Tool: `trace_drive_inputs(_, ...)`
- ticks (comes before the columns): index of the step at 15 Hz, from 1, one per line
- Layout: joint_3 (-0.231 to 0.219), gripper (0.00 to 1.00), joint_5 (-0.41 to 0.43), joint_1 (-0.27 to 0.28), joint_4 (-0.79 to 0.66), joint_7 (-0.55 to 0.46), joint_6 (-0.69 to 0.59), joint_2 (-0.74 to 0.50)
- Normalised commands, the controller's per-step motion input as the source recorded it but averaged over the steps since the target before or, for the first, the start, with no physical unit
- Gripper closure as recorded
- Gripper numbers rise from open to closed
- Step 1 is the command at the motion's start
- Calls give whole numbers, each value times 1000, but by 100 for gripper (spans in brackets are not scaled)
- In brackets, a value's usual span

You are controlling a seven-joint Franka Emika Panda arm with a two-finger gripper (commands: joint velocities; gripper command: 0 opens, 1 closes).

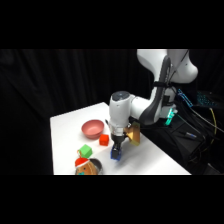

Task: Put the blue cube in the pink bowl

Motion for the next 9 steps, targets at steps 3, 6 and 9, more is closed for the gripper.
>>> trace_drive_inputs(3,-71,0,155,94,160,-103,119,167)
trace_drive_inputs(6,-73,0,155,106,146,-114,95,169)
trace_drive_inputs(9,-92,26,143,150,85,-91,89,101)
